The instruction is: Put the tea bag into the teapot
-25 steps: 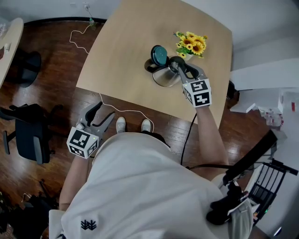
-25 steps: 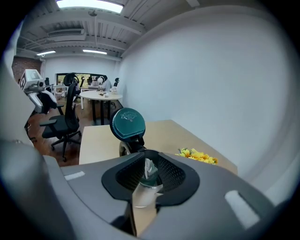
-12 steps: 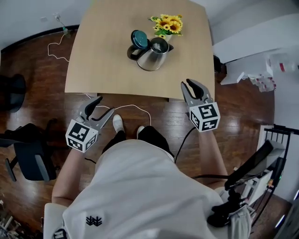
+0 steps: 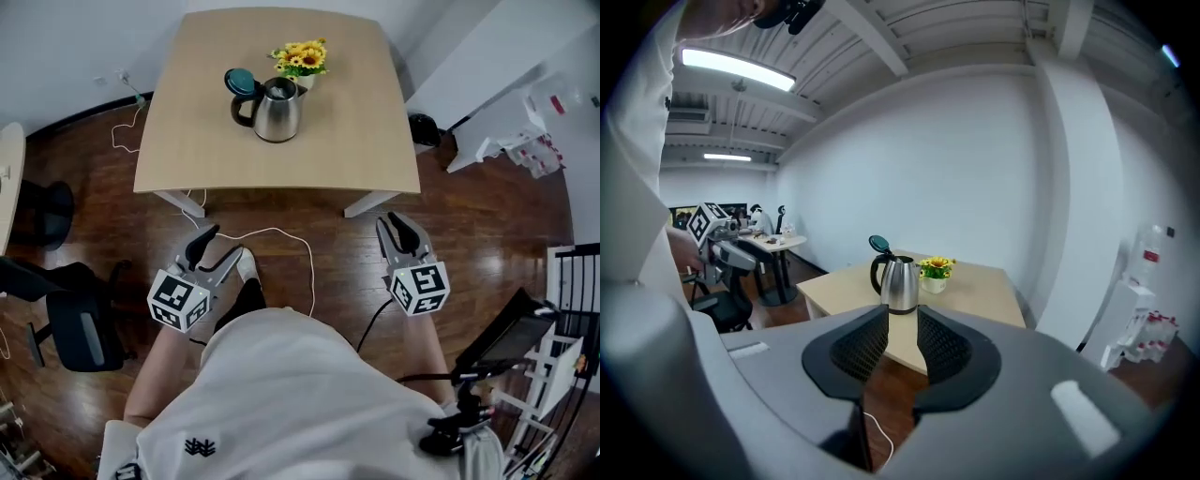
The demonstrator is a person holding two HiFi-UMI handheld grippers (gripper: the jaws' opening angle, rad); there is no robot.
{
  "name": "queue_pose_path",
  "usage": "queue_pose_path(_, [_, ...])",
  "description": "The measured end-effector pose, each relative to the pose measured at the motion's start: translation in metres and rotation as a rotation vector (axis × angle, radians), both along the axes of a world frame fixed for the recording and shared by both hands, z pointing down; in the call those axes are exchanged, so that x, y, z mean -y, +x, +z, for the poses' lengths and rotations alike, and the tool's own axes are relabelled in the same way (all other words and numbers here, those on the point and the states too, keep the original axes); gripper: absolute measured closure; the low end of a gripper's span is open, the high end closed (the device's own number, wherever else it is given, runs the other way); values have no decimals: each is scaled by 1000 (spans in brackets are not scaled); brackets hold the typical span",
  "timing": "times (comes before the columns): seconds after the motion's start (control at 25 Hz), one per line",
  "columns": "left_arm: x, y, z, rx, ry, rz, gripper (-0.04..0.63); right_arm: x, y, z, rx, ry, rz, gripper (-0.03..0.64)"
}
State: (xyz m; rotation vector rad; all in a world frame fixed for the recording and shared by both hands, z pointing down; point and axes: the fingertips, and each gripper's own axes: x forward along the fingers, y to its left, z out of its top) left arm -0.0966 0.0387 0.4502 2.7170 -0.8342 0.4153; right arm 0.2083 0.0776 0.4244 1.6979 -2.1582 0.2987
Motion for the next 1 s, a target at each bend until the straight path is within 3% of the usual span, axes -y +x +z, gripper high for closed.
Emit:
queue_pose_path(0.36, [-122,6,-11,59,-21,-32,345,-124,28,2,75,26,11,492])
queue_pose_path(0.64, [-161,27,-29,48,9,38,345,-173,32,-28,103,87,26,483])
queue_pose_path(1.0, [-181,17,-47,12,30,68,345,-192,-11,-70,48,130,-24,480])
